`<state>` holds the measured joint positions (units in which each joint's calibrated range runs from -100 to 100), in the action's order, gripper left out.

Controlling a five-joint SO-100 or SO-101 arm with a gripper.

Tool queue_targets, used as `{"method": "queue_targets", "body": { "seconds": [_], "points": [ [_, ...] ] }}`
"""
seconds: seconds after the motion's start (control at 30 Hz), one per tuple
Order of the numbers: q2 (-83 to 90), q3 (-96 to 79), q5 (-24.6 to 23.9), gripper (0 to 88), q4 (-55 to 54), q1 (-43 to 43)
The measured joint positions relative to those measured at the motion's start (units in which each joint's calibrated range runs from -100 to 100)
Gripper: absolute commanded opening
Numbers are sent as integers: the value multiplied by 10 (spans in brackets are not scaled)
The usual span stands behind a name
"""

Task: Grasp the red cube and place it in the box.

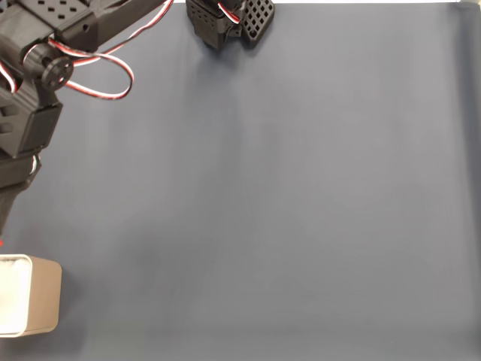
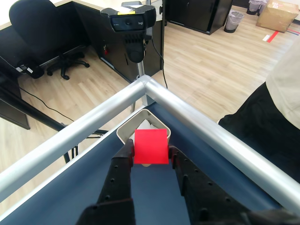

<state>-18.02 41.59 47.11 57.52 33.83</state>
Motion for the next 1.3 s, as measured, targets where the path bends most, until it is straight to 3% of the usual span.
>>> {"method": "queue_targets", "body": {
  "seconds": [1.3],
  "points": [
    [-206,195,-3,6,-54,-22]
  ]
}}
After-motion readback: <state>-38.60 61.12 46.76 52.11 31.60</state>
